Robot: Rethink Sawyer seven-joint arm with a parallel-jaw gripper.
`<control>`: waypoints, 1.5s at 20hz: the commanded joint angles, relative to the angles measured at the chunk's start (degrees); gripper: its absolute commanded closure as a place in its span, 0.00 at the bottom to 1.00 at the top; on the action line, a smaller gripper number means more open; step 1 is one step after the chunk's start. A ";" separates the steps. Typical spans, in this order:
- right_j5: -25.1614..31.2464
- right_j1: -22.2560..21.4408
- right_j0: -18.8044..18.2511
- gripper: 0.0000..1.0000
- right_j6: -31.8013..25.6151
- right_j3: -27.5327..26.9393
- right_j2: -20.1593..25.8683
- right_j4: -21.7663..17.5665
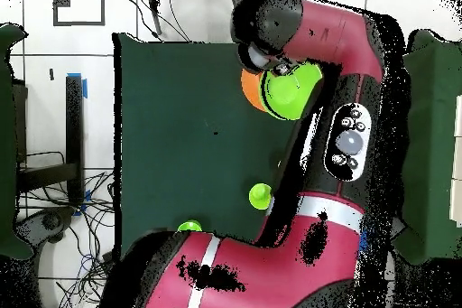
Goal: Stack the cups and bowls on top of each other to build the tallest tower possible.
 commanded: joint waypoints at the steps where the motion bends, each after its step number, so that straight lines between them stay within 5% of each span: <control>1: 5.79 5.00 0.28 1.00 -7.62 -5.41 4.97 -2.99; 30: 6.81 7.34 -0.46 1.00 -9.68 -9.51 4.13 -2.80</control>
